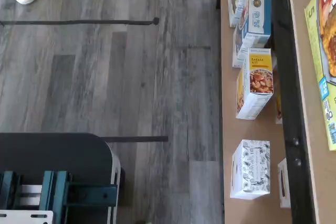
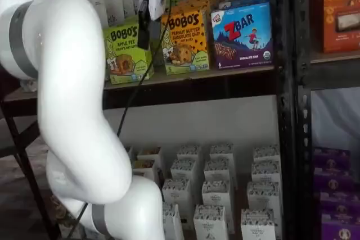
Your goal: Pick up the orange box on the top shelf, the fifth box from the left
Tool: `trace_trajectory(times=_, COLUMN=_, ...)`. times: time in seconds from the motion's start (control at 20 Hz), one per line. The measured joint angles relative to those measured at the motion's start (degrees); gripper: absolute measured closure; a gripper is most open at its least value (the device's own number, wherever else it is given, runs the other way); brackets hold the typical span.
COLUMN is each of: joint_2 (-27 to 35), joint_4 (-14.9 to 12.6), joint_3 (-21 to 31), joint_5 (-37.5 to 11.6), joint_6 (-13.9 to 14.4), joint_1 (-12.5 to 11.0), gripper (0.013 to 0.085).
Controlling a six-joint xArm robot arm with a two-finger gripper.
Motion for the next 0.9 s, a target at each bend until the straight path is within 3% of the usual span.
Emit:
trace_trajectory(times=0.4, joint_2=-0.8, joint_4=-0.4, joint_3=0.3, joint_5=-1.3, joint_6=-0.1, joint_1=-0.2, gripper=0.0130)
trace_trajectory(times=0.65, joint_2=-0.9, joint_4=5.0, joint_3=0.2, joint_5=-3.1, joint_6=-0.3, joint_1=-2.0, gripper=0.0130)
trace_trajectory(times=0.9, joint_2=-0.1, joint_4=7.8, joint_3=-1.1, joint_5=-5.9, joint_6=0.7, joint_1=-1.9, gripper=0.0130)
